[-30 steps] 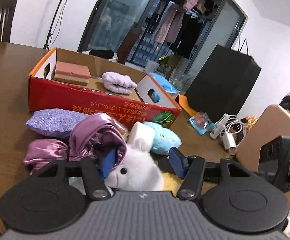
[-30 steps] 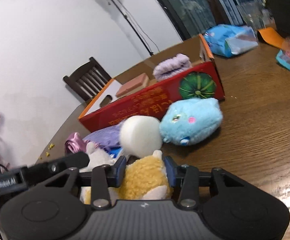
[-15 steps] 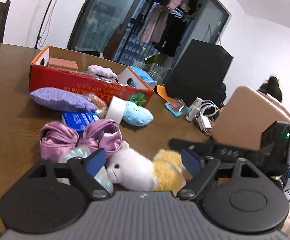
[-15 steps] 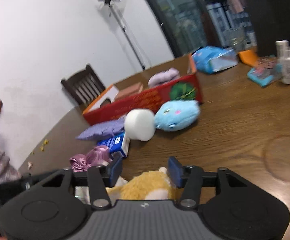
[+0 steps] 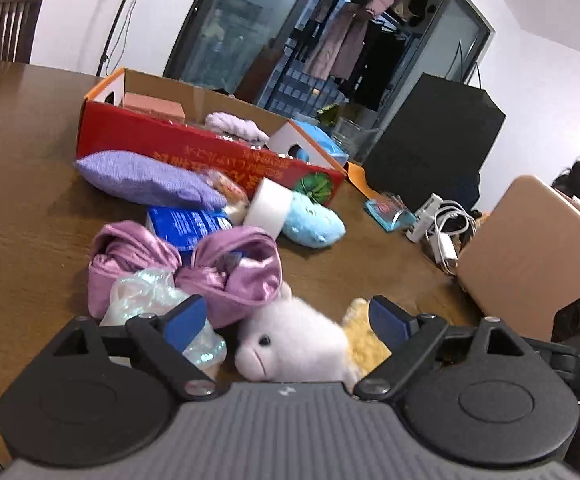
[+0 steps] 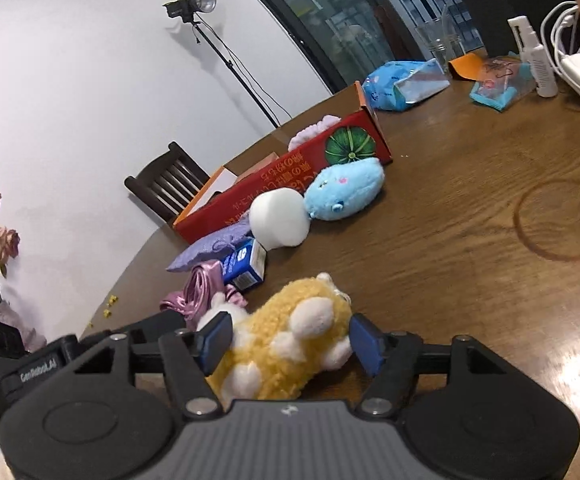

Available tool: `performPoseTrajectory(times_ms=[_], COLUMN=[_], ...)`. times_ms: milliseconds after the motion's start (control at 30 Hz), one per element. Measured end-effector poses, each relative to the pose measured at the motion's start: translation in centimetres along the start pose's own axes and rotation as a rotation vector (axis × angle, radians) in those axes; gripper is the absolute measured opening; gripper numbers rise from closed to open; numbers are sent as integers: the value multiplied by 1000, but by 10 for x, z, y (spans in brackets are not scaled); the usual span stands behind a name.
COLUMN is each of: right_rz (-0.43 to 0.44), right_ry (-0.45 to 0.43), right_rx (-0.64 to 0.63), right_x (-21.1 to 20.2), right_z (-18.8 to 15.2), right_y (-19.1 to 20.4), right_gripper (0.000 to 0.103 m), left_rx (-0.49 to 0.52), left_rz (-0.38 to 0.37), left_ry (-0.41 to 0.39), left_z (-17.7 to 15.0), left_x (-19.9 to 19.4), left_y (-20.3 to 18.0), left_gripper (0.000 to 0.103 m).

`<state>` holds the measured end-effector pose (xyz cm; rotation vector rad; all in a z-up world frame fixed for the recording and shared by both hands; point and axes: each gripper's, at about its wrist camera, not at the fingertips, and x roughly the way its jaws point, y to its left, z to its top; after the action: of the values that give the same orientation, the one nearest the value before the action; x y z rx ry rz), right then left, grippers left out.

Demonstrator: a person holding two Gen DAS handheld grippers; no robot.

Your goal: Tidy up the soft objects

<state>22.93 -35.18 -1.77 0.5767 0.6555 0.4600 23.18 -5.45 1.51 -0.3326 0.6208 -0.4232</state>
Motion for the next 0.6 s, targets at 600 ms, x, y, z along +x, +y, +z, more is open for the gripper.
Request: performPoseTrajectory(times_ms=[600], right_rz=[-33], right_ry=[13], right_rx=[2], right_x=[7], right_z=[18], right_y=[-11], right_gripper=[62], left_rx=[44], left_rz=[5], left_ry=[44], left_z=[-2], left_x=[5], left_y=[-5], left_gripper=[92])
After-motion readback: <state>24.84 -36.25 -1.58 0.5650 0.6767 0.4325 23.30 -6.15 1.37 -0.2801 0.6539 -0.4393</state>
